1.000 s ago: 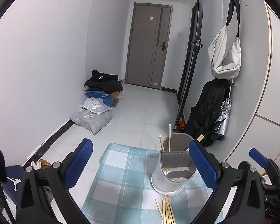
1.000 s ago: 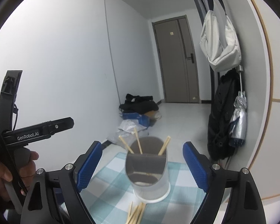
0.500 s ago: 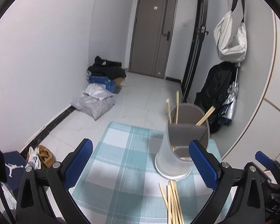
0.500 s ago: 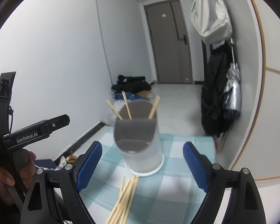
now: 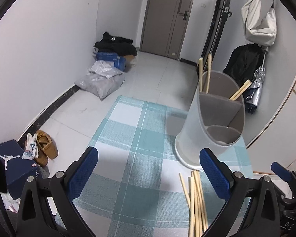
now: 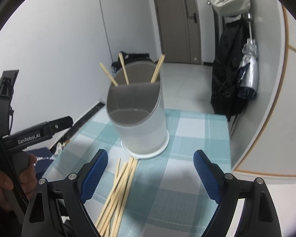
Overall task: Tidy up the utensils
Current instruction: 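Move both open grippers back down toward the chopstick pile, then close the right gripper on one chopstick from the pile, then lift the right gripper's chopstick while the left gripper grasps a chopstick from the pile, then raise both grippers with their chopsticks up over the white holder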
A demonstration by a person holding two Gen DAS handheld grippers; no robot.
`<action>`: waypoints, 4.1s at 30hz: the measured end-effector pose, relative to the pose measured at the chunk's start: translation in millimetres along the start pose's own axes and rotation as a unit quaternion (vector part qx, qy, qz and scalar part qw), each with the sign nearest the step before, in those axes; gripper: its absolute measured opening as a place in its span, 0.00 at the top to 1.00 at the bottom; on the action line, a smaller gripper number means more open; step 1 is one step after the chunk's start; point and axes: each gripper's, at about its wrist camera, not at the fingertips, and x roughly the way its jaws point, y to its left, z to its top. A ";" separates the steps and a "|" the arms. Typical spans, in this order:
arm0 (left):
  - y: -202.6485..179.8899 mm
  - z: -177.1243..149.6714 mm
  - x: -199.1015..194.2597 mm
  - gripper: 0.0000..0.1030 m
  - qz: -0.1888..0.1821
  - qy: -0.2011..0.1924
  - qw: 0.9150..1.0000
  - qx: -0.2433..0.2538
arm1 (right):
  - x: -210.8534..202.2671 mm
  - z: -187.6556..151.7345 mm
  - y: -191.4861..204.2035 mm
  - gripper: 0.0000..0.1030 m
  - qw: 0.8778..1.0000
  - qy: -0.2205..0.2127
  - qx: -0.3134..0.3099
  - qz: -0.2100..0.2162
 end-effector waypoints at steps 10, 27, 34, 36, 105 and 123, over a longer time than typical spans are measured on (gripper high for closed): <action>19.9 4.9 13.2 0.02 0.007 0.038 0.999 -0.036 | 51.7 -13.9 0.7 0.18 0.988 0.114 0.063 0.083; 64.6 9.2 24.2 0.02 0.006 0.065 0.993 -0.099 | 111.5 -19.3 52.4 0.56 0.973 0.190 0.040 0.123; 74.1 11.5 25.0 0.02 0.004 0.069 0.990 -0.120 | 124.2 -22.9 53.0 0.61 0.971 0.212 0.039 0.104; 75.4 11.7 25.1 0.02 0.003 0.071 0.990 -0.124 | 124.9 -23.4 53.0 0.61 0.972 0.214 0.031 0.092; -46.5 -32.5 70.3 0.98 -0.022 0.190 0.981 0.016 | -10.7 -4.8 -105.5 0.94 0.957 -0.004 0.264 0.121; -51.7 -0.2 -16.3 0.98 -0.087 0.005 0.995 0.056 | -34.9 11.4 -54.6 0.94 0.985 -0.074 0.134 0.078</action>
